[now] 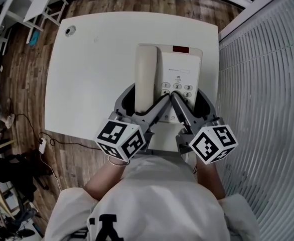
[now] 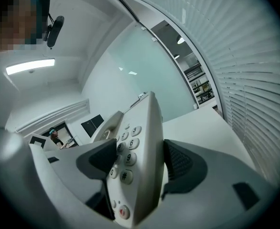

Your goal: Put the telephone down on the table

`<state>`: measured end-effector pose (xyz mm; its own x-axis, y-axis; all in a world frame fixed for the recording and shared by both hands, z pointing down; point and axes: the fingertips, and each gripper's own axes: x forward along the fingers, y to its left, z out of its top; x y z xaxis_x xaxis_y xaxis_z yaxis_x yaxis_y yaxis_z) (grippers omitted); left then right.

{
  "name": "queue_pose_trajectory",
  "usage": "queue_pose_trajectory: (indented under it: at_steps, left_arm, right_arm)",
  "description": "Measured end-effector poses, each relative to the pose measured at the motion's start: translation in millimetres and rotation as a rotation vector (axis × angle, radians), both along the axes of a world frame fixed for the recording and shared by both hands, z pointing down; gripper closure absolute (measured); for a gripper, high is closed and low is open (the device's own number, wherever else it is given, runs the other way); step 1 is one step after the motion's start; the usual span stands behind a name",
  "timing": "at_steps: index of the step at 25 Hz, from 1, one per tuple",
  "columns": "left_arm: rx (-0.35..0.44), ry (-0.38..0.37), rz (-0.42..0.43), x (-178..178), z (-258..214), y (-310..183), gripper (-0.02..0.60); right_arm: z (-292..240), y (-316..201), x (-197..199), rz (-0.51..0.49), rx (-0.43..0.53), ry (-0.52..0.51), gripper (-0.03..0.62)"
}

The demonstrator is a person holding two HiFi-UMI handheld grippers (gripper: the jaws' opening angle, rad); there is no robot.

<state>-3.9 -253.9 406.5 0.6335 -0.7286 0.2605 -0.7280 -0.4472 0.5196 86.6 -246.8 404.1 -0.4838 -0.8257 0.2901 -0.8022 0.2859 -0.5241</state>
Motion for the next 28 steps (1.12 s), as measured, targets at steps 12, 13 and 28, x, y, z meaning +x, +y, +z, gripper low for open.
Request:
queue_pose_trajectory:
  at_steps: [12,13,28]
  left_arm:
    - [-0.113,-0.034,0.007,3.0,39.0,-4.7,0.184]
    - [-0.129,-0.037,0.005,3.1,43.9,-4.7,0.184]
    - [-0.244,-0.070,-0.005,2.5,79.5,-4.3,0.187]
  right_arm:
    - [36.3,-5.1,3.1,0.018,-0.087,-0.001,0.272]
    - [41.1,-5.3,3.0,0.018,-0.100,-0.003,0.272]
    - [77.4,-5.4,3.4,0.056,-0.191,-0.035,0.272]
